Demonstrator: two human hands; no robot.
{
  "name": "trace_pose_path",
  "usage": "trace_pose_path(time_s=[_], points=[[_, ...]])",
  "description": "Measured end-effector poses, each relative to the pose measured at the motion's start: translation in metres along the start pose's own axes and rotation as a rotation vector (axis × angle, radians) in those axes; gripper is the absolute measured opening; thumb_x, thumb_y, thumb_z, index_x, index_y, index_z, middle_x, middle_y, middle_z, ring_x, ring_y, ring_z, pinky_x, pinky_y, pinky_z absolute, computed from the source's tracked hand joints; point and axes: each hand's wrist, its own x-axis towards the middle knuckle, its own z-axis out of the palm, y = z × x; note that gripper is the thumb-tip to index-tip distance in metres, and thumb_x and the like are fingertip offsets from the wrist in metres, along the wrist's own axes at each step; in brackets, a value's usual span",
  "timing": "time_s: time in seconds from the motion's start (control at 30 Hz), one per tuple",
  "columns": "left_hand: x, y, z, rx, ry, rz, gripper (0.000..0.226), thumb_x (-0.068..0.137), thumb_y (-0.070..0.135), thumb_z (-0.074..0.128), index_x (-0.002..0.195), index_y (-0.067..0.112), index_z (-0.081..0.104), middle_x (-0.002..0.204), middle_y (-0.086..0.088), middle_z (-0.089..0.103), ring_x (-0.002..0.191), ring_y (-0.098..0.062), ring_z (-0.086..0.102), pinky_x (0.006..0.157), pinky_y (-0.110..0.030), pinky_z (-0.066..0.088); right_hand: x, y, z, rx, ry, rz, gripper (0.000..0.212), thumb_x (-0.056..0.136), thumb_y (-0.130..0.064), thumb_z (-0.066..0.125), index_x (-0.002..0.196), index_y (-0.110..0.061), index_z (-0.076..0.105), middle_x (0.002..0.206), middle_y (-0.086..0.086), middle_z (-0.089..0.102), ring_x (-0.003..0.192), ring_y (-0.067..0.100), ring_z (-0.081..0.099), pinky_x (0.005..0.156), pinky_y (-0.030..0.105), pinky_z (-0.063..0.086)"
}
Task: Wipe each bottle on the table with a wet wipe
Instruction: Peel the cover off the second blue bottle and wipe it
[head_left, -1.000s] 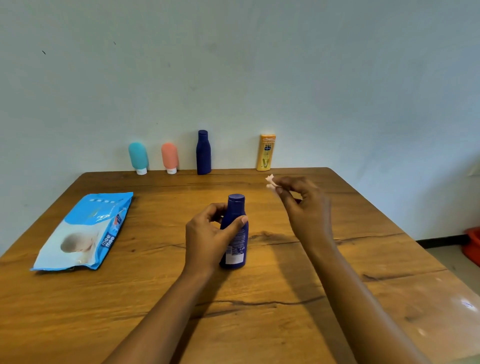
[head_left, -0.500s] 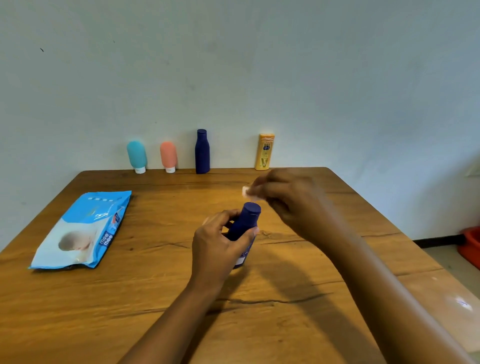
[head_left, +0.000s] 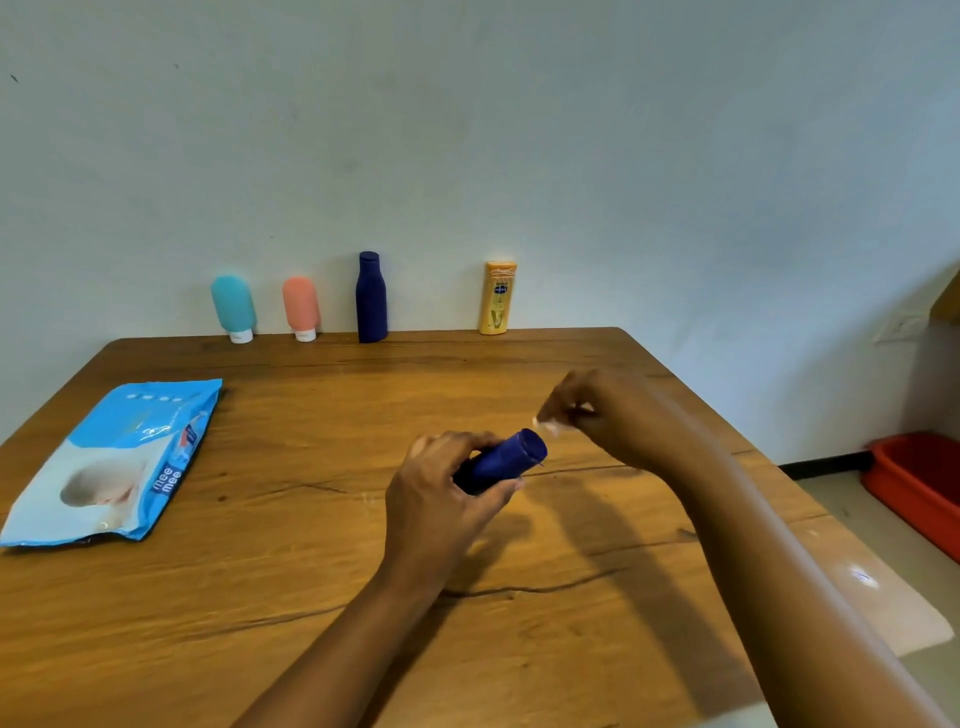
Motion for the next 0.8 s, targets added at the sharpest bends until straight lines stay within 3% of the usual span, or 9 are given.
trace_pose_path(time_s=[0.07,0.1,0.2,0.37,0.43,0.6,0.7,0.8], points=[[0.001,0.000,-0.001,-0.011,0.001,0.000,0.041,0.060,0.030,0.087,0.096,0.024,0.068,0.089,0.023,0.060,0.081,-0.006,0.053,0.066,-0.025,0.046,-0.007,-0.001,0.002,0.241,0.150,-0.039,0.023,0.091,-0.011,0.057,0.105,-0.025,0.069,0.103,-0.014,0.060,0.092,-0.001,0.052,0.075,0.012,0.038],[0.001,0.000,-0.001,-0.017,-0.002,0.001,0.042,0.060,0.030,0.087,0.097,0.024,0.068,0.089,0.020,0.061,0.082,-0.007,0.054,0.066,-0.025,0.047,-0.008,-0.003,0.003,0.309,0.135,-0.096,0.024,0.090,-0.011,0.058,0.105,-0.027,0.069,0.101,-0.017,0.059,0.094,-0.001,0.054,0.078,0.011,0.040],[-0.001,0.000,-0.002,-0.016,-0.012,0.012,0.042,0.061,0.031,0.087,0.098,0.022,0.068,0.089,0.014,0.063,0.083,-0.006,0.053,0.065,-0.023,0.047,-0.009,-0.007,0.009,0.282,0.020,-0.215,0.028,0.089,-0.006,0.058,0.105,-0.027,0.069,0.104,-0.017,0.059,0.097,-0.001,0.056,0.080,0.009,0.042],[-0.006,0.001,-0.003,-0.030,-0.022,0.031,0.043,0.060,0.028,0.087,0.099,0.024,0.067,0.091,0.019,0.062,0.086,-0.004,0.053,0.068,-0.023,0.048,-0.001,0.001,0.010,0.213,-0.081,-0.176,0.028,0.091,-0.006,0.056,0.106,-0.026,0.067,0.104,-0.013,0.061,0.097,0.001,0.055,0.083,0.017,0.044],[-0.006,0.000,-0.003,-0.051,-0.006,0.018,0.043,0.061,0.032,0.086,0.099,0.023,0.068,0.091,0.019,0.062,0.085,-0.005,0.054,0.068,-0.020,0.045,-0.003,0.004,0.013,0.385,-0.097,-0.104,0.027,0.091,-0.006,0.055,0.101,-0.029,0.066,0.098,-0.017,0.063,0.093,-0.003,0.056,0.080,0.013,0.045],[-0.005,-0.002,-0.005,-0.107,0.040,-0.032,0.043,0.063,0.049,0.073,0.102,0.032,0.065,0.093,0.023,0.061,0.085,-0.007,0.056,0.069,-0.027,0.050,-0.019,-0.005,0.040,1.000,0.046,0.162,0.023,0.092,-0.002,0.050,0.099,-0.016,0.067,0.095,-0.001,0.069,0.087,0.010,0.064,0.074,0.022,0.053],[-0.003,-0.001,-0.006,-0.145,0.078,-0.079,0.038,0.064,0.043,0.078,0.098,0.036,0.064,0.093,0.020,0.063,0.087,-0.009,0.059,0.069,-0.030,0.053,-0.024,-0.020,0.049,1.281,0.130,0.291,0.023,0.091,0.001,0.051,0.093,-0.014,0.068,0.085,-0.001,0.071,0.077,0.007,0.064,0.070,0.019,0.054],[0.002,-0.003,-0.011,-0.212,0.130,-0.169,0.038,0.065,0.028,0.083,0.096,0.037,0.063,0.093,0.015,0.067,0.090,-0.008,0.062,0.072,-0.035,0.054,-0.030,-0.032,0.051,1.477,0.091,0.335,0.020,0.087,0.002,0.054,0.092,-0.009,0.069,0.083,0.002,0.073,0.077,0.011,0.066,0.066,0.019,0.055]])
